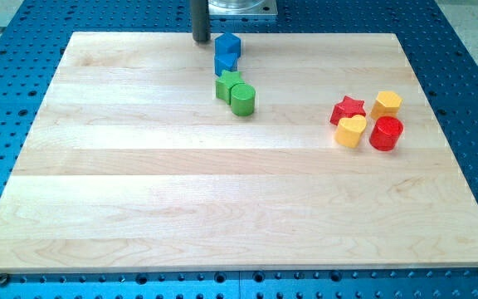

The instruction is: Separate the blue blocks from the green blocks

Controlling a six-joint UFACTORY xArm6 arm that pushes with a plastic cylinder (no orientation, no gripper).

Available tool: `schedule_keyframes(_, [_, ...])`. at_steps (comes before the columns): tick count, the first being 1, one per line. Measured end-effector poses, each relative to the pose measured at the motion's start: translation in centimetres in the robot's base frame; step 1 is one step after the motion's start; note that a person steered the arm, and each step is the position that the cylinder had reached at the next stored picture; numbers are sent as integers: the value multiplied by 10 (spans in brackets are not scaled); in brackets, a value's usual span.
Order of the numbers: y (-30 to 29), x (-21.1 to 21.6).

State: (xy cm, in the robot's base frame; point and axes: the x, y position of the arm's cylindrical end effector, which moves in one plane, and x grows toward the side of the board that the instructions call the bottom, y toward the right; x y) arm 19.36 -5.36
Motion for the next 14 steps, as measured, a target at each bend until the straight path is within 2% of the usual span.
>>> schedule_keyframes(1, [36,-1])
schedule_keyframes(2, [36,1])
schedule_keyframes(3, [15,32])
schedule_keyframes(4, [23,49])
schedule_keyframes(5, [22,24])
schedule_keyframes(6, [70,28])
schedule_keyframes(8, [18,130])
schedule_keyframes(9, [15,132])
schedule_keyframes(10, [-26,137])
schedule_keyframes(11, [-53,169])
schedule_keyframes(12, [-60,184])
schedule_keyframes(13, [-42,199])
schedule_keyframes(14, [33,200])
